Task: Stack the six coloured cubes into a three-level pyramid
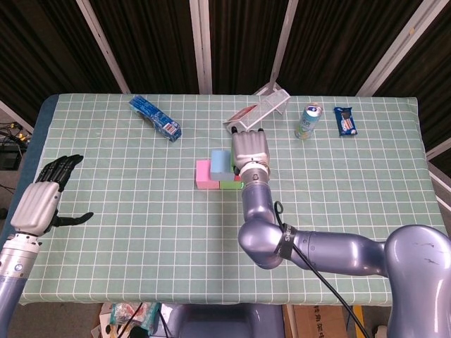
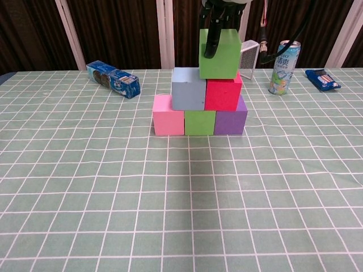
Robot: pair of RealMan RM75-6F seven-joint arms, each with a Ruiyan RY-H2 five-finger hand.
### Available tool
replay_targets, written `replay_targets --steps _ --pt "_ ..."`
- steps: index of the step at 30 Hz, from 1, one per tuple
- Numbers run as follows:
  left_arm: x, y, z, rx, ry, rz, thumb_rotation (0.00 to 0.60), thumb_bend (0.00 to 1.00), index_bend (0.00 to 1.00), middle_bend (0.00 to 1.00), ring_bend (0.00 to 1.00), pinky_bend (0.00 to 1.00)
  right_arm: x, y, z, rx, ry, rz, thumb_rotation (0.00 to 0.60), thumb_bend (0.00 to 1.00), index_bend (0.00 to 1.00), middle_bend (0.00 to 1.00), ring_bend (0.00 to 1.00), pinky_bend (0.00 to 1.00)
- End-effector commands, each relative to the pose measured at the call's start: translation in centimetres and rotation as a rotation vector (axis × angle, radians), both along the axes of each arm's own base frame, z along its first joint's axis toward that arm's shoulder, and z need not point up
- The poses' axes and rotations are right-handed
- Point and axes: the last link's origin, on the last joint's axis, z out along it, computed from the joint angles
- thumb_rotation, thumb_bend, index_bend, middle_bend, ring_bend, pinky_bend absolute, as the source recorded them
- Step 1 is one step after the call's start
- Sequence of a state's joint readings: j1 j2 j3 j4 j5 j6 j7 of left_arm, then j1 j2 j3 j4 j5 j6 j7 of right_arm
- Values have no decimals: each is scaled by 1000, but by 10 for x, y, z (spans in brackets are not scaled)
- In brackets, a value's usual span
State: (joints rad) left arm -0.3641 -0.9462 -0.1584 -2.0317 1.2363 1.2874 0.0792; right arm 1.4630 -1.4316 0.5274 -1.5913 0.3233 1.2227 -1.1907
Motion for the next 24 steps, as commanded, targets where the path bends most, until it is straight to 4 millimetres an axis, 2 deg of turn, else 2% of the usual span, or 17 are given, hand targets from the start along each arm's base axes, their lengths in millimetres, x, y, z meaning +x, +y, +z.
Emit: replay_targets --steps 1,24 --pt "0 0 0 1 -1 -1 600 102 0 42 15 53 0 0 0 1 1 -10 600 357 141 482 351 190" --pt "-1 1 0 -3 1 3 600 102 0 42 15 49 2 -3 -5 -1 -5 -29 600 358 141 483 351 225"
